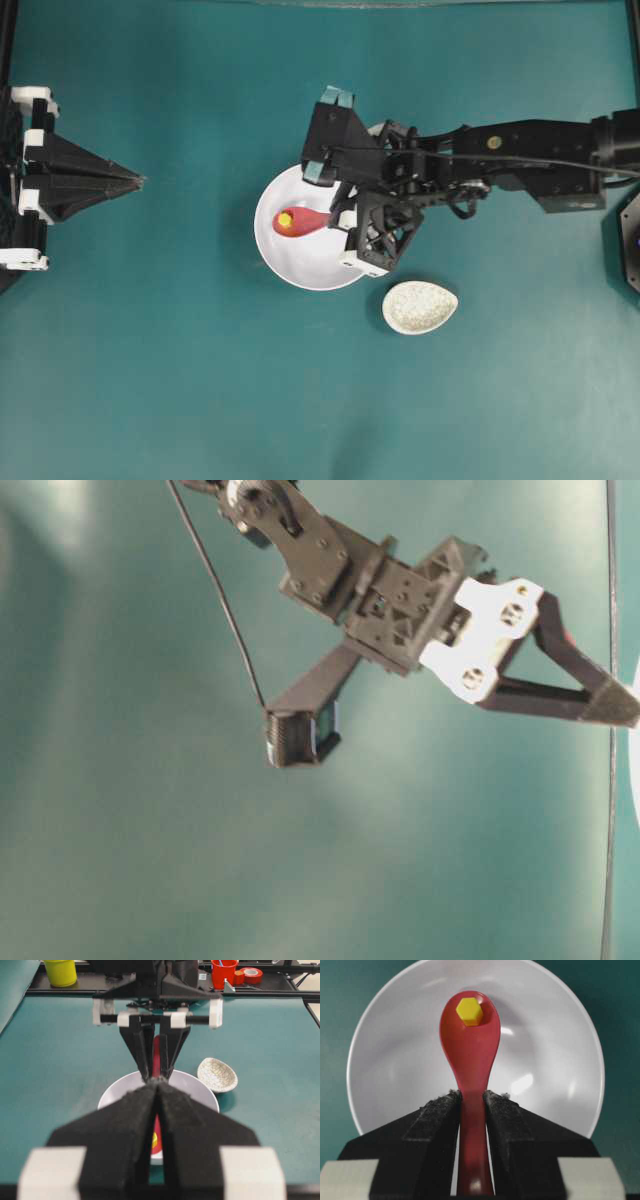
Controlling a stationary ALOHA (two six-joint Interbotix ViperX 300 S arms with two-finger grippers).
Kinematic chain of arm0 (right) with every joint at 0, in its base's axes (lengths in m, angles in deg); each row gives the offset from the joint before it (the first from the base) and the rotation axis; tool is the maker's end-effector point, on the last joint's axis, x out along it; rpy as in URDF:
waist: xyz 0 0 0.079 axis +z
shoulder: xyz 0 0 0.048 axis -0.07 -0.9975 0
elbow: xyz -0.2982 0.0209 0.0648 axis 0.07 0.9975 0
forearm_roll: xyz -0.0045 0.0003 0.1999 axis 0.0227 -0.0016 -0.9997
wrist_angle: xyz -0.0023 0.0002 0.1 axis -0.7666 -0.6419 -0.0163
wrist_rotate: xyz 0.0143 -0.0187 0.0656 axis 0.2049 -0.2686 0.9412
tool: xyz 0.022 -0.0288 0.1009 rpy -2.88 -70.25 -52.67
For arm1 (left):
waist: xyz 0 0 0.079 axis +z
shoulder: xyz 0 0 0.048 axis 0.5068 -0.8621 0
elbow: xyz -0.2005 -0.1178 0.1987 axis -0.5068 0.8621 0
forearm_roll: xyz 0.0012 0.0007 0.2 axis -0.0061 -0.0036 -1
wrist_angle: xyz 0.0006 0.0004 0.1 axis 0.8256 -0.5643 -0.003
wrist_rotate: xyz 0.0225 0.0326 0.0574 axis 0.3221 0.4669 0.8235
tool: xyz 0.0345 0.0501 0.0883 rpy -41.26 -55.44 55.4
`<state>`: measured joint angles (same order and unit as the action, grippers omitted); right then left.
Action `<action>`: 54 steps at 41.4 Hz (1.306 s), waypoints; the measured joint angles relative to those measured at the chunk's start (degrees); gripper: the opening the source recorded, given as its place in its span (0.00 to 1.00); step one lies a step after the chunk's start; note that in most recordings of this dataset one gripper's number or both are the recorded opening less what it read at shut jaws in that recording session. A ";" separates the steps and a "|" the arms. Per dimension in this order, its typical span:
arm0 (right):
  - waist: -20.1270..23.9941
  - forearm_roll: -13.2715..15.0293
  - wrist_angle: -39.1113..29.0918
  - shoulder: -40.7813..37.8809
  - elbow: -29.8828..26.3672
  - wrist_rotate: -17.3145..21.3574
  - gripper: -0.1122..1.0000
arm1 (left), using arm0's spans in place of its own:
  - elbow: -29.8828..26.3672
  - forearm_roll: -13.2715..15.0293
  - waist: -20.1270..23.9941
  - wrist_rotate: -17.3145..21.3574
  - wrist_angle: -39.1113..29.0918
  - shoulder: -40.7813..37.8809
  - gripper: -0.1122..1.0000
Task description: Scoop the yellow hexagonal prism block from the bowl with a spoon using the right arm.
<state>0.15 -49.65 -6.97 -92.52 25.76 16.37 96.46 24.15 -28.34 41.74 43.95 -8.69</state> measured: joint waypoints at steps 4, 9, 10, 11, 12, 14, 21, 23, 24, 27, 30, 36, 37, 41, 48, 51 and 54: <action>0.09 -0.09 1.05 1.05 1.23 0.18 0.31 | -0.09 0.00 0.00 0.00 0.00 -0.09 0.11; 0.09 -0.09 3.60 2.29 3.08 0.35 0.31 | -0.09 0.00 0.00 0.00 0.00 0.00 0.11; 0.00 0.00 4.39 2.55 3.52 0.35 0.31 | -0.09 0.00 -0.09 0.00 0.00 -0.09 0.11; 0.09 0.00 5.01 2.81 3.96 0.35 0.31 | -0.09 0.00 0.00 0.00 0.00 0.00 0.11; 0.09 0.00 5.63 3.08 4.31 0.35 0.31 | -0.09 0.00 -0.09 0.00 0.00 0.00 0.11; 0.00 0.00 6.86 3.69 4.92 0.35 0.31 | -0.09 0.00 0.00 0.00 0.00 0.00 0.11; 0.00 0.00 11.25 5.71 7.56 0.35 0.31 | 0.00 0.00 -0.09 0.00 0.00 -0.09 0.11; 0.09 0.00 12.83 6.24 8.26 0.35 0.31 | -0.09 0.00 -0.09 0.00 0.00 -0.09 0.11; 0.09 -0.09 13.71 6.50 8.79 0.35 0.31 | -0.09 0.00 0.00 0.00 0.00 0.00 0.11; 0.09 0.00 15.91 7.38 9.84 0.35 0.31 | -0.09 0.00 0.00 0.00 -0.09 -0.09 0.11; 0.00 -0.09 18.28 8.26 11.07 0.35 0.31 | -0.09 0.00 0.00 0.00 0.00 0.00 0.11; 0.09 -0.09 23.64 10.46 13.62 0.26 0.31 | -0.09 0.00 0.00 0.00 0.00 -0.09 0.11; 0.00 0.00 24.43 10.81 14.06 0.18 0.31 | -0.09 0.00 0.00 0.00 0.00 0.00 0.11; 0.09 0.00 28.04 12.66 16.26 0.09 0.31 | -0.09 0.00 0.00 0.00 0.00 -0.09 0.11; 0.09 0.18 32.26 16.70 19.86 -0.18 0.31 | 0.00 0.00 0.00 0.00 0.00 0.00 0.11; 0.09 0.18 32.96 18.46 21.27 -0.26 0.31 | -0.09 0.00 0.00 0.00 0.00 0.00 0.11; 0.09 0.35 33.31 20.39 22.41 -0.26 0.31 | 0.00 0.00 0.00 0.00 0.00 -0.09 0.11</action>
<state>0.24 -49.30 26.34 -72.13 48.18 16.11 96.46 24.15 -28.34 41.74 43.95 -8.77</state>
